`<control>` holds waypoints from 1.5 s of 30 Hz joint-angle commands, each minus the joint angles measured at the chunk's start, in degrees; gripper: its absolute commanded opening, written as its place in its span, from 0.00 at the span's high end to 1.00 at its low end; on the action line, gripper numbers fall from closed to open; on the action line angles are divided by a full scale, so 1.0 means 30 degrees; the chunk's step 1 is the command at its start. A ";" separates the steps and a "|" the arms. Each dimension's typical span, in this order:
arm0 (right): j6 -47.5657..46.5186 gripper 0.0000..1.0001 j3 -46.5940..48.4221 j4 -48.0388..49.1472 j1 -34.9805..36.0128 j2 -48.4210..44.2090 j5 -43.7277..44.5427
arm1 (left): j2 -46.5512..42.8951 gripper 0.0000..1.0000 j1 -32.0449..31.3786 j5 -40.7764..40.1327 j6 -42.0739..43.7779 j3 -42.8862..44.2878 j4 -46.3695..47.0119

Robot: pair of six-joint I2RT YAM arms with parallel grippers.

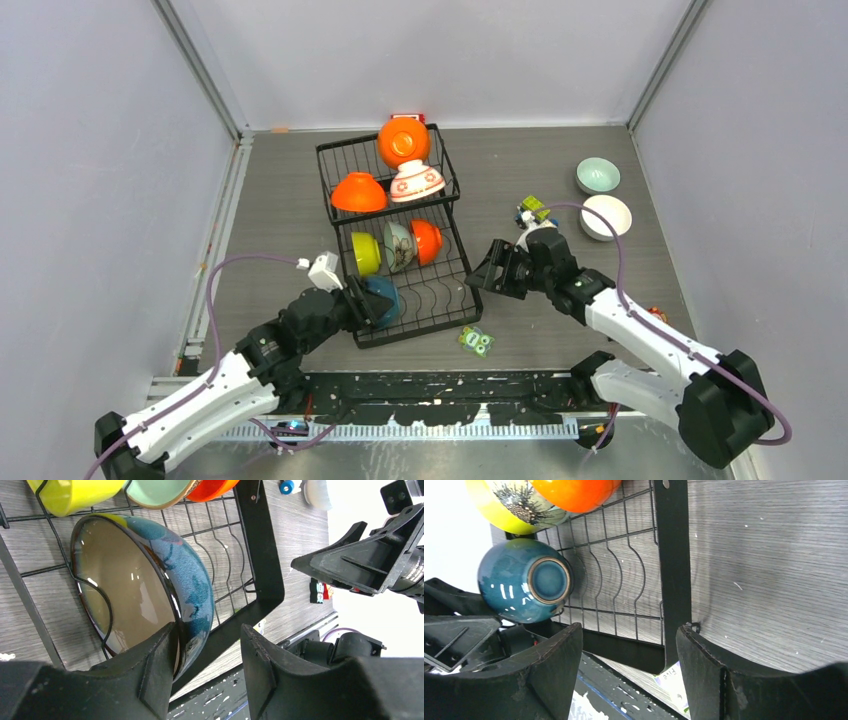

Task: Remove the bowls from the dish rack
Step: Move the dish rack to the center of the board.

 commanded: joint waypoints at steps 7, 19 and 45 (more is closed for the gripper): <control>-0.2129 0.32 0.1983 -0.1905 0.1729 0.2093 0.3031 | -0.0179 0.51 0.0268 0.0819 -0.0303 -0.0722 0.1743; -0.1996 0.61 0.2647 -0.3322 0.2644 0.4110 0.8364 | 0.0020 0.39 0.0275 0.0995 0.0216 -0.0357 0.1335; -0.1485 0.73 0.1911 -0.4918 0.1582 0.3174 1.2100 | 0.4565 0.41 0.0739 0.2687 0.0895 0.1108 0.6300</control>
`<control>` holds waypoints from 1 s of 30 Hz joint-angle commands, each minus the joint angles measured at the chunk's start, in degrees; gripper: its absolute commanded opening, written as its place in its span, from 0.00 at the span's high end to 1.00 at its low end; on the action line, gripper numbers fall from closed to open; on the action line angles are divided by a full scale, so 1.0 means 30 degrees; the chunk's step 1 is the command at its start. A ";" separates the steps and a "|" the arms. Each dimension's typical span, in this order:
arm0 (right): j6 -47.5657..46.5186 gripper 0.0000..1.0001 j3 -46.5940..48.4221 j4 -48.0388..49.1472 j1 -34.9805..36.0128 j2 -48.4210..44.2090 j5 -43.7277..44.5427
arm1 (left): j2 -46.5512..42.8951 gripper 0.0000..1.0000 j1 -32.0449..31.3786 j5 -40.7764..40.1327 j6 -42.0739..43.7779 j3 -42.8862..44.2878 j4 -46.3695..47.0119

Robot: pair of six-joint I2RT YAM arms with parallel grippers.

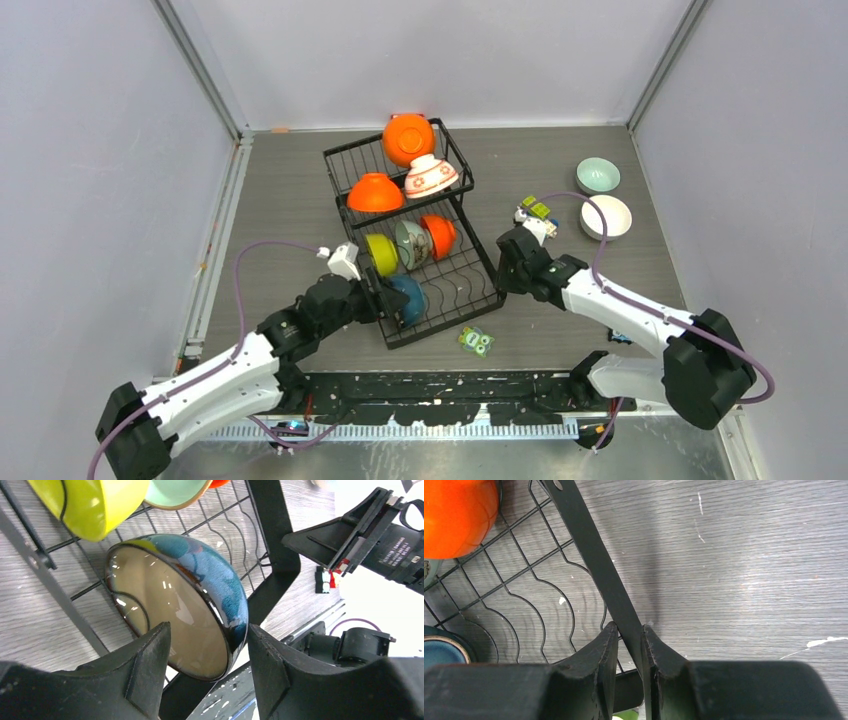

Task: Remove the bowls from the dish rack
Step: Move the dish rack to the center of the board, then pick up the bowl from the dish rack.

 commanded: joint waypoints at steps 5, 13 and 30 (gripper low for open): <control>-0.0099 0.71 -0.0776 -0.0809 -0.0598 -0.1419 0.1137 | 0.1162 0.45 0.0220 0.1479 -0.0601 0.0615 0.4703; -0.0218 0.71 -0.0854 -0.0541 -0.0607 -0.1493 0.0679 | 0.1363 0.53 0.0424 0.1795 -0.1289 -0.0225 0.5795; -0.0211 0.71 -0.1100 0.0109 -0.0621 -0.1565 0.0136 | 0.0703 0.74 0.0696 0.1661 -0.1929 -0.2412 0.7899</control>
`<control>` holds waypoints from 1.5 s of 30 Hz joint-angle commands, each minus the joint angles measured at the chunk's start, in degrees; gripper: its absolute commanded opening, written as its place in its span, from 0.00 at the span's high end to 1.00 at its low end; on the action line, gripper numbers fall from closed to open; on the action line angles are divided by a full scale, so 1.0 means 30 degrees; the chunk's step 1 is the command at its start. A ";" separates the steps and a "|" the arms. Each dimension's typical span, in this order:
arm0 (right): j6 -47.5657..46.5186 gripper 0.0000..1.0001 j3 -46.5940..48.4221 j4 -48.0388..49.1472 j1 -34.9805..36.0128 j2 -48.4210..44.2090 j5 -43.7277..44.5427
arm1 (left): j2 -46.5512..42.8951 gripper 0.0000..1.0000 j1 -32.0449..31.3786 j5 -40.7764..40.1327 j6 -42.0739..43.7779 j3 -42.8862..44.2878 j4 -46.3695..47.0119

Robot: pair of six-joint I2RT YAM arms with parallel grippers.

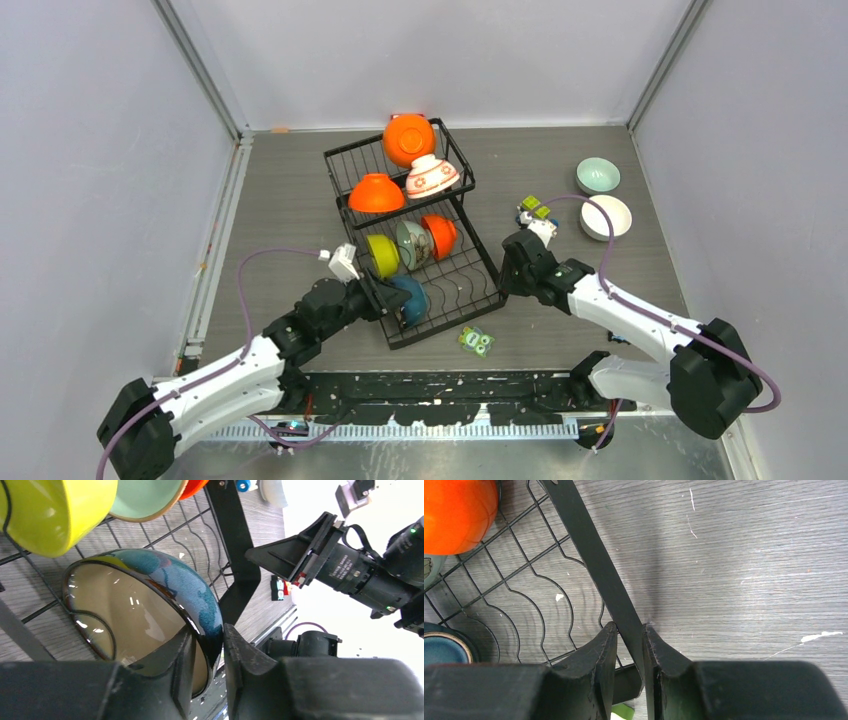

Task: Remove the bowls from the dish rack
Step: Pick up the bowl from the dish rack.

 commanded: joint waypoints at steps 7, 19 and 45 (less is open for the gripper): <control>-0.0422 0.71 -0.0580 0.0449 -0.0201 -0.0413 0.0033 | -0.0294 0.90 0.0096 -0.0120 -0.0032 -0.1281 0.4041; -0.0663 0.71 -0.0876 0.0675 -0.0219 -0.0827 -0.0258 | -0.0742 1.00 0.0098 -0.0136 -0.0246 -0.2603 0.6150; -0.0678 0.57 -0.1501 0.2128 -0.0208 -0.1209 -0.1640 | -0.5252 1.00 0.0125 -0.0354 0.0491 -0.4627 0.8481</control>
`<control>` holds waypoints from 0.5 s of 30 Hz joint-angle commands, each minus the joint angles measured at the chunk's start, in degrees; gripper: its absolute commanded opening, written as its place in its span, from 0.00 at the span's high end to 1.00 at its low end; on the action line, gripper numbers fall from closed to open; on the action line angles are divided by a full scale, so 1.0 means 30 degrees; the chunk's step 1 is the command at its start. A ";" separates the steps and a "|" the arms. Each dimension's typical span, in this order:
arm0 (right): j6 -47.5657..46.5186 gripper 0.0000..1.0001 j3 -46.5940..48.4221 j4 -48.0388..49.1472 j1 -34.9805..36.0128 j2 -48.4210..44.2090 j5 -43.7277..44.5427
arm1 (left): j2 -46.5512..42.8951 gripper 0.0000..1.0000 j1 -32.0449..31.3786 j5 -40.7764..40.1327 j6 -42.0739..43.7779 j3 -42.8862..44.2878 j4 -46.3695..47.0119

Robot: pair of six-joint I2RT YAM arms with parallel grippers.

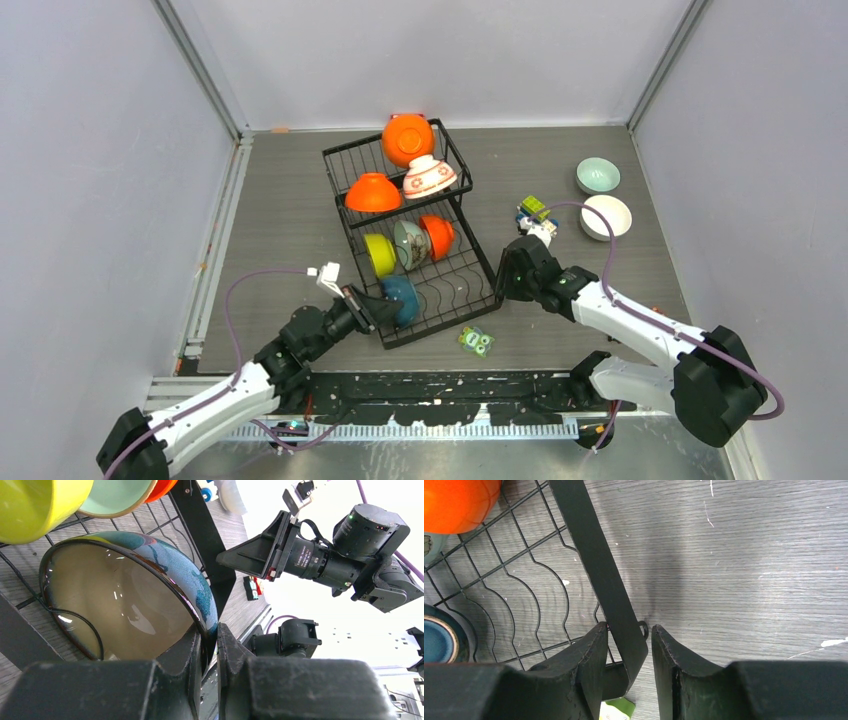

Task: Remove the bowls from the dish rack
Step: Pick up the bowl from the dish rack.

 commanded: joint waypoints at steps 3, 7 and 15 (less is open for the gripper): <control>-0.0174 0.57 -0.0224 0.1294 -0.0088 -0.0163 -0.0690 | 0.1032 1.00 0.0116 -0.0398 0.0500 0.0265 0.5506; -0.0104 0.57 -0.0212 0.1515 -0.0084 0.0113 -0.1097 | 0.2796 1.00 0.0116 -0.0097 0.0534 0.0440 0.7358; -0.0132 0.57 -0.0194 0.1470 -0.0080 0.0003 -0.1154 | 0.4605 1.00 0.0134 0.0997 0.0707 0.1122 0.9350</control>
